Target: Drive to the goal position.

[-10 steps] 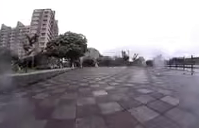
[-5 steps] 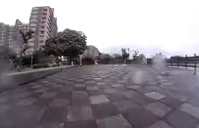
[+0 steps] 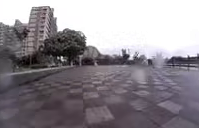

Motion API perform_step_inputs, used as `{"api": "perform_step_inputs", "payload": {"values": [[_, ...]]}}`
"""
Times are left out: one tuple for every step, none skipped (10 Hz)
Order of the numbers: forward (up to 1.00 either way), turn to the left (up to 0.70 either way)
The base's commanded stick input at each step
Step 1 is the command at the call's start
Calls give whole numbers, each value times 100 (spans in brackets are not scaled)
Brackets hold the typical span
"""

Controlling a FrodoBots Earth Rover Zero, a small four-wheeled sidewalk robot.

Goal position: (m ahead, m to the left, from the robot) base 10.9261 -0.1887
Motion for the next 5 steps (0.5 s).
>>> {"api": "perform_step_inputs", "payload": {"values": [[100,0],[100,0],[100,0],[100,0],[100,0]]}}
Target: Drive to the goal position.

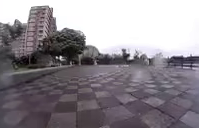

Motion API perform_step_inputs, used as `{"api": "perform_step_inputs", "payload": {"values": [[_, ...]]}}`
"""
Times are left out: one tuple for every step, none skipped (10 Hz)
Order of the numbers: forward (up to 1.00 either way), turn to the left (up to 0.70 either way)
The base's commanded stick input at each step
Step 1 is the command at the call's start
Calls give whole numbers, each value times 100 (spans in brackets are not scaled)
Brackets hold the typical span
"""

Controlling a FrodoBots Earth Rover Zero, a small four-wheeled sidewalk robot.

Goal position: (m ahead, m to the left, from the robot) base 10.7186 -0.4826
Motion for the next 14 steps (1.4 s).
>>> {"api": "perform_step_inputs", "payload": {"values": [[100,0],[100,0],[100,0],[100,0],[100,0],[100,0],[100,0],[100,0],[100,0],[100,0],[100,0],[100,0],[100,0],[100,0]]}}
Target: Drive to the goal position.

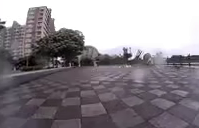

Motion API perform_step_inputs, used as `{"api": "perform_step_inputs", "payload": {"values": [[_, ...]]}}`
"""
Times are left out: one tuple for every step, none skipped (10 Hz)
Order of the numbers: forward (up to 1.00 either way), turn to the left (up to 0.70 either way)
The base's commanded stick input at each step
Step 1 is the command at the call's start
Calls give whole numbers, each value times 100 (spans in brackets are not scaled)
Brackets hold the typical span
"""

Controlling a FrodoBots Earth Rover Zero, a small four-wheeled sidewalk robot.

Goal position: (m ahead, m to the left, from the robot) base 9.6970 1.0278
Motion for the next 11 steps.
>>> {"api": "perform_step_inputs", "payload": {"values": [[100,0],[100,0],[100,0],[100,0],[100,0],[100,0],[100,0],[100,0],[100,0],[100,0],[100,0]]}}
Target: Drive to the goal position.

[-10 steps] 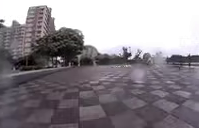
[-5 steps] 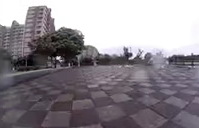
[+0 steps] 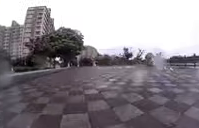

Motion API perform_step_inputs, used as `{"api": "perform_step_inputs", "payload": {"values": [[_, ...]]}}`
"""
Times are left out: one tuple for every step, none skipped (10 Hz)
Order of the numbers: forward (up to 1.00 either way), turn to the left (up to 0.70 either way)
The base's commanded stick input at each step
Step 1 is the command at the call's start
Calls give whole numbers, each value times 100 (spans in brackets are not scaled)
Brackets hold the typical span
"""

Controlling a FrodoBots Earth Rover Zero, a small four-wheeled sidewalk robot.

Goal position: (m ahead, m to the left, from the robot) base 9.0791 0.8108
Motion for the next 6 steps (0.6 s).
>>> {"api": "perform_step_inputs", "payload": {"values": [[100,0],[100,7],[100,4],[100,0],[100,0],[100,0]]}}
